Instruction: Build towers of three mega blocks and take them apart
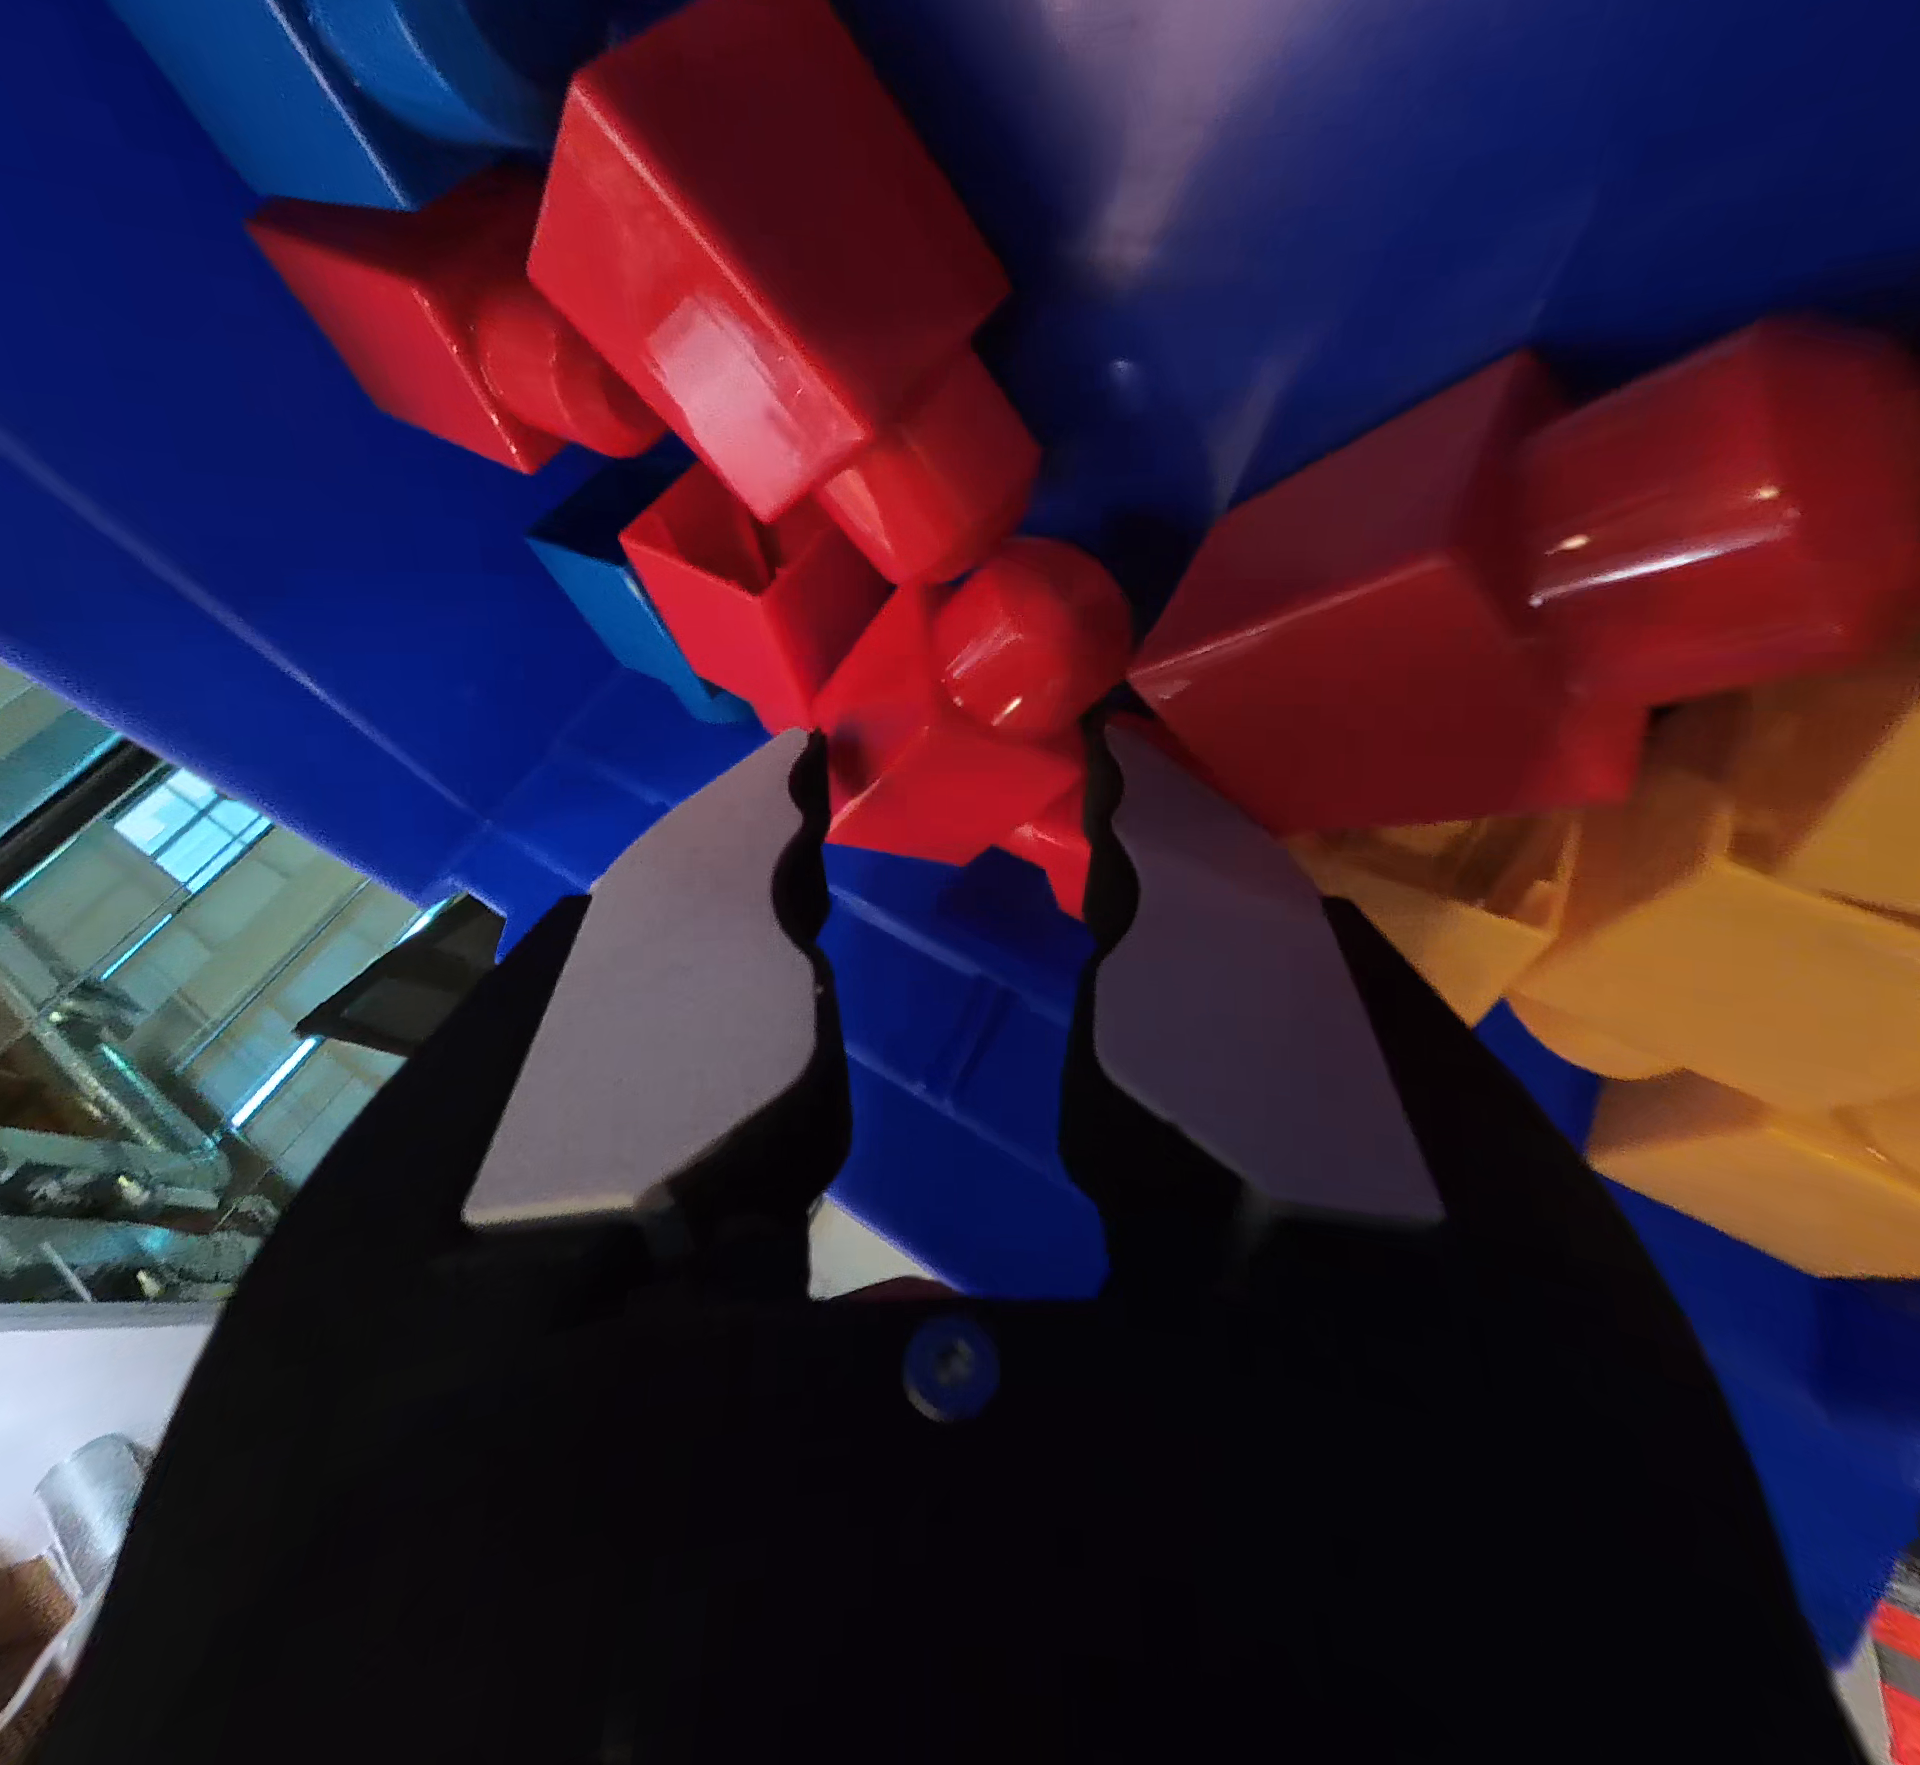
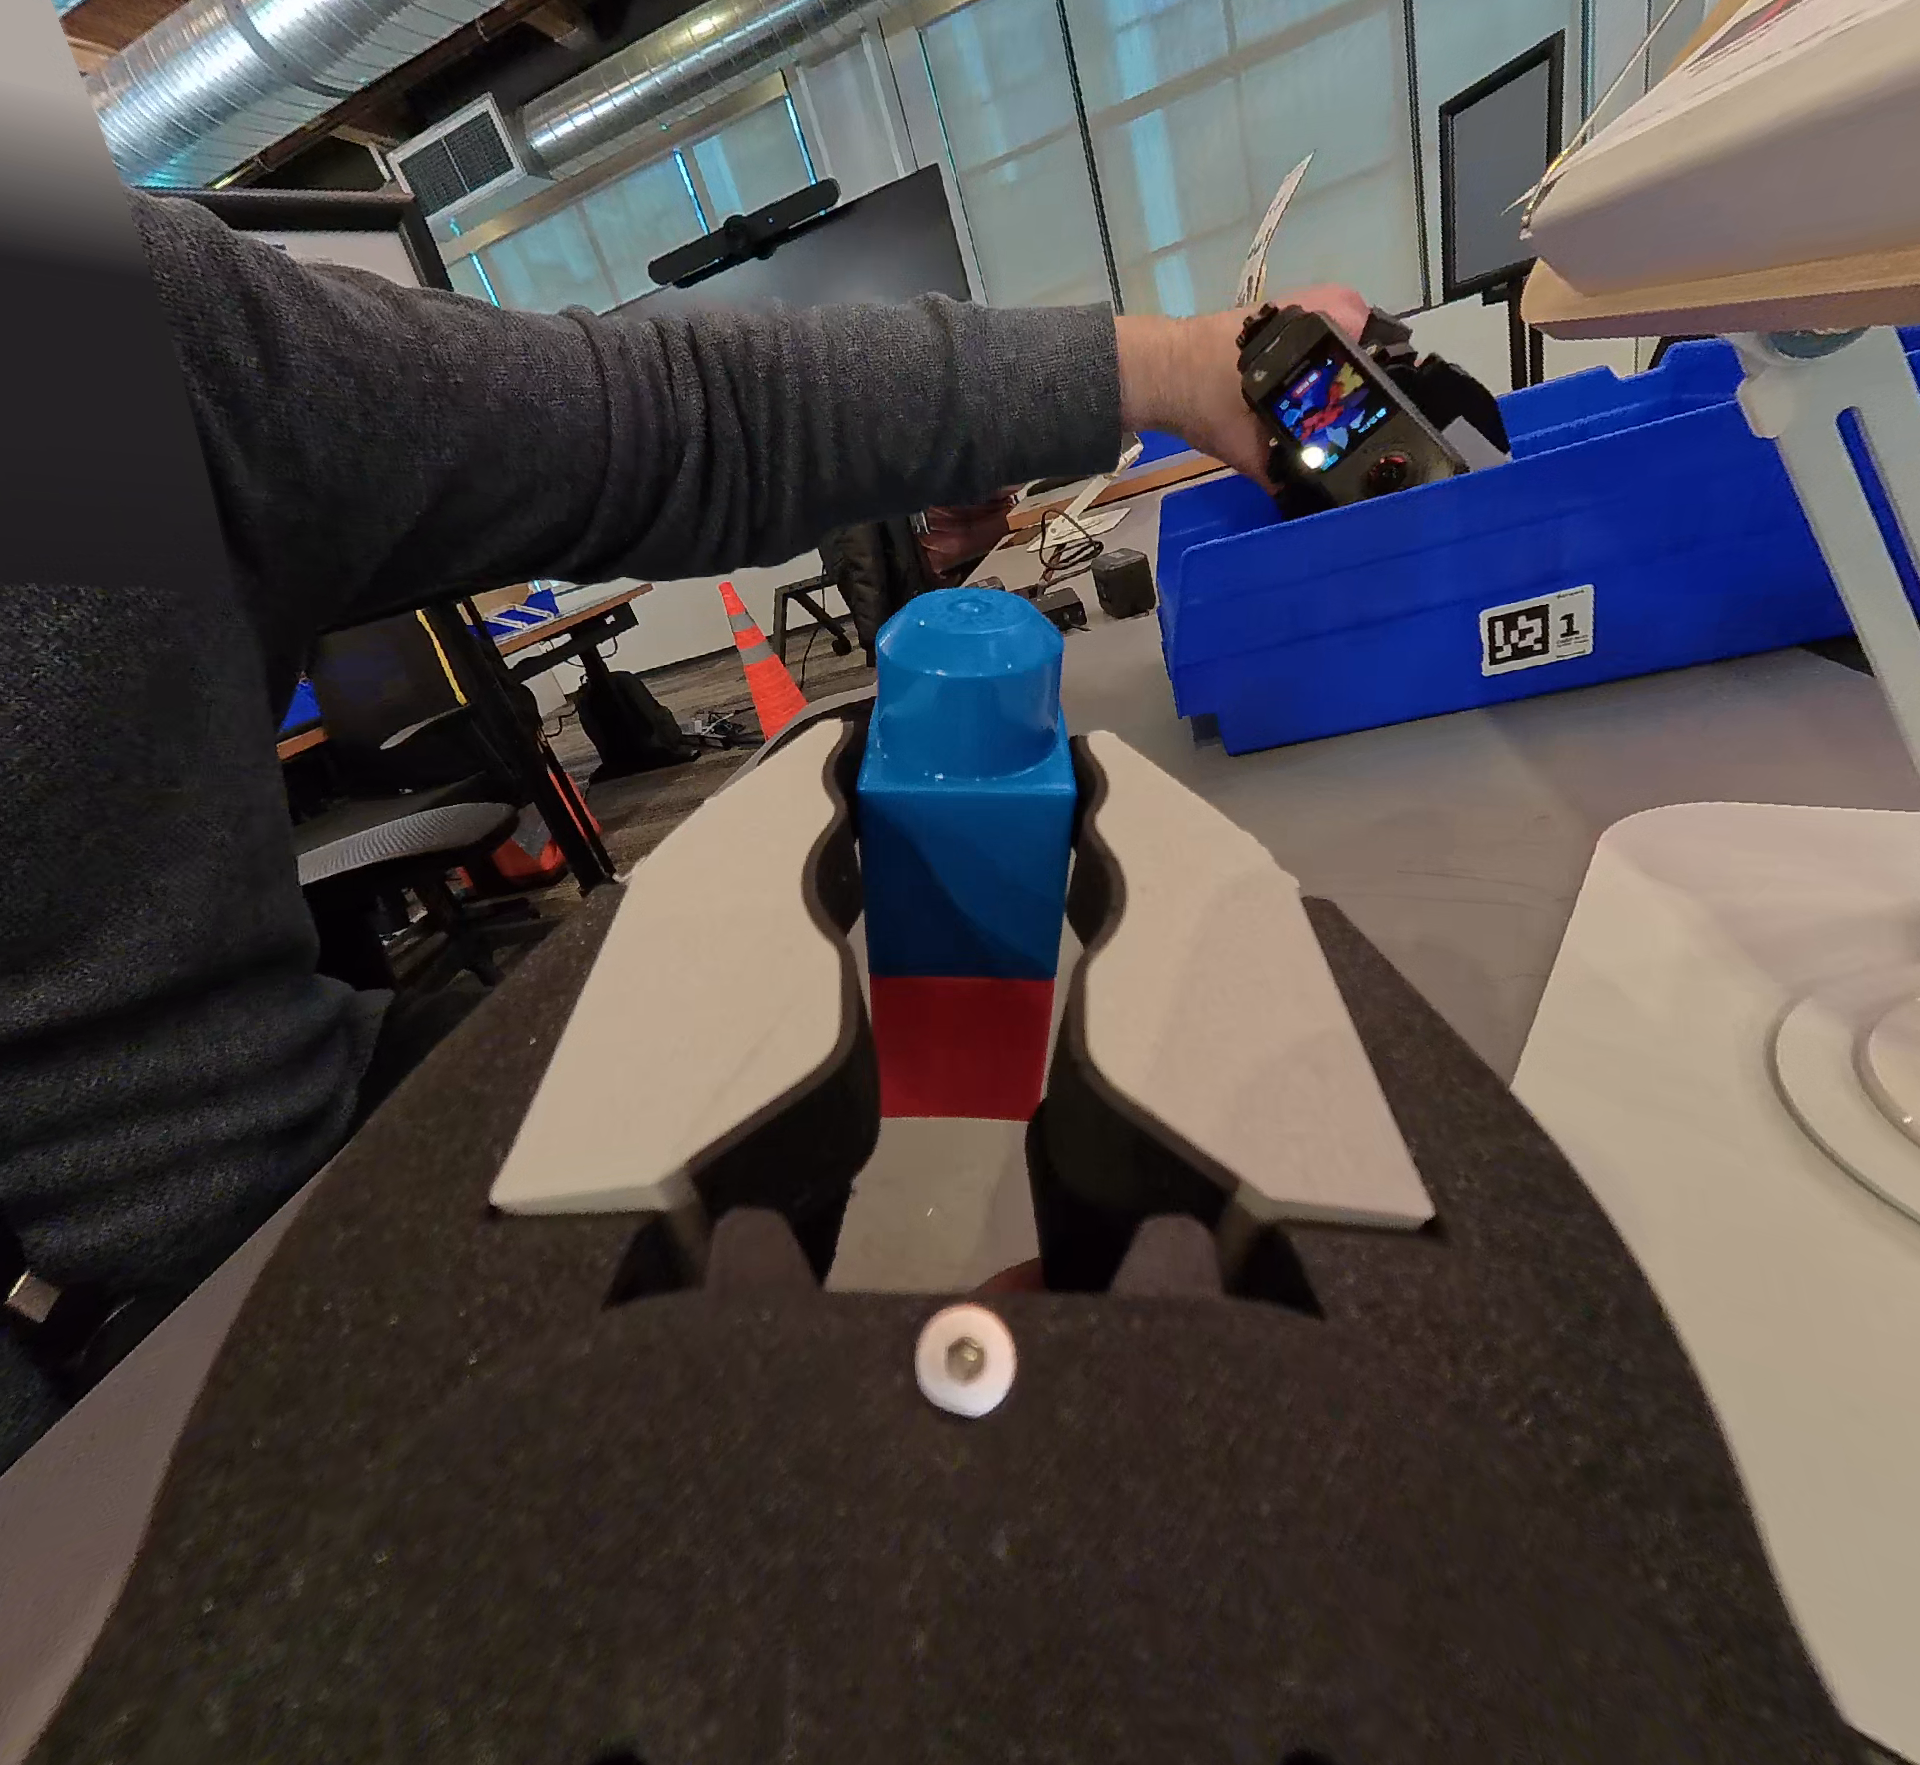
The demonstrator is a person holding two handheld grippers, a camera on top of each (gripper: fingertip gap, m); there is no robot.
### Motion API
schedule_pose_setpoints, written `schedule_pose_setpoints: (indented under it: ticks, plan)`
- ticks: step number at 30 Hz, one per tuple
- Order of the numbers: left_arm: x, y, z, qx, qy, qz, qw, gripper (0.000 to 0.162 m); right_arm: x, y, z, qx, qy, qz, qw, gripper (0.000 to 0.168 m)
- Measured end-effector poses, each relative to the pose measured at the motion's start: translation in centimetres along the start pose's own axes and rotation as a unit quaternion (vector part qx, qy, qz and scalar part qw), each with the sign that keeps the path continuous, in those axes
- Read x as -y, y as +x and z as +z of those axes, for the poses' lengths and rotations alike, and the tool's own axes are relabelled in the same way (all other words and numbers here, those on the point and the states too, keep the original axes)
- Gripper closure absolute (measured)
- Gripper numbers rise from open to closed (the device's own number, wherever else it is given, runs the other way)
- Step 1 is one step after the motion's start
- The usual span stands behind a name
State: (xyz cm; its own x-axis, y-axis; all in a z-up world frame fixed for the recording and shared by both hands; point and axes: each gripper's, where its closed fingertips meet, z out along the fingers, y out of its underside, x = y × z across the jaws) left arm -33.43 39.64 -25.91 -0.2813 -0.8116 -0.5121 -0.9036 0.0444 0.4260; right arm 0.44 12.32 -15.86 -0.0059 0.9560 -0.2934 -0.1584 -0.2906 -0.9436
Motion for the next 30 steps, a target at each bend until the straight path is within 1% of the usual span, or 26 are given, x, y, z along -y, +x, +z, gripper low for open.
schedule_pose_setpoints:
  ticks: [2,4,6,9,11,13,14,15,16,17,18,20,22,23,24,26,28,30]
  plan:
    - [0.0,-0.2,0.0,0.007,0.01,-0.018,1.0,0.117,0.0,0.0,0.0,0.0,0.0,0.0,1.0,0.132]
    - [0.0,-0.4,-0.4,-0.005,0.03,-0.074,0.997,0.118,0.0,0.0,0.0,0.0,0.0,0.0,1.0,0.132]
    - [0.2,-1.1,-1.1,-0.006,0.069,-0.141,0.988,0.119,0.0,0.0,0.0,0.0,0.0,0.0,1.0,0.132]
    - [0.9,-1.6,-2.5,-0.035,0.15,-0.261,0.953,0.119,0.0,0.0,0.0,0.0,-0.001,0.0,1.0,0.132]
    - [1.5,-1.4,-3.3,-0.076,0.192,-0.326,0.923,0.119,0.0,0.0,0.0,0.0,-0.002,-0.001,1.0,0.132]
    - [2.1,-1.6,-4.0,-0.095,0.232,-0.374,0.893,0.12,-0.1,0.0,0.1,0.0,-0.002,-0.001,1.0,0.132]
    - [2.6,-1.6,-4.5,-0.118,0.251,-0.396,0.875,0.12,-0.1,0.0,0.1,0.0,-0.003,-0.001,1.0,0.132]
    - [3.3,-1.2,-5.0,-0.156,0.27,-0.415,0.855,0.12,-0.1,0.0,0.1,0.0,-0.003,-0.001,1.0,0.132]
    - [3.5,-1.3,-5.2,-0.171,0.272,-0.429,0.844,0.12,-0.1,0.0,0.1,0.0,-0.003,-0.002,1.0,0.132]
    - [3.4,-1.4,-4.9,-0.164,0.263,-0.432,0.847,0.12,-0.1,0.0,0.1,0.0,-0.003,-0.002,1.0,0.132]
    - [3.4,-0.9,-4.4,-0.175,0.242,-0.423,0.856,0.119,-0.1,0.0,0.1,0.0,-0.003,-0.002,1.0,0.132]
    - [3.8,0.3,-3.4,-0.216,0.205,-0.421,0.857,0.12,-0.1,0.0,0.1,0.0,-0.003,-0.002,1.0,0.132]
    - [4.2,1.3,-2.5,-0.236,0.173,-0.406,0.866,0.122,-0.1,0.0,0.1,0.0,-0.003,-0.002,1.0,0.132]
    - [4.3,1.5,-2.2,-0.24,0.163,-0.399,0.87,0.117,-0.1,0.0,0.1,0.0,-0.003,-0.002,1.0,0.132]
    - [4.6,1.5,-1.9,-0.239,0.158,-0.392,0.874,0.116,-0.1,0.0,0.1,0.0,-0.003,-0.002,1.0,0.132]
    - [4.8,1.4,-1.6,-0.229,0.153,-0.377,0.884,0.122,-0.1,0.0,0.1,0.0,-0.002,-0.002,1.0,0.132]
    - [5.0,1.0,-1.8,-0.229,0.161,-0.388,0.878,0.125,-0.1,-0.1,0.1,0.001,-0.003,-0.002,1.0,0.132]
    - [4.7,0.8,-2.1,-0.22,0.161,-0.388,0.88,0.125,-0.1,0.0,0.1,0.0,-0.002,-0.002,1.0,0.132]
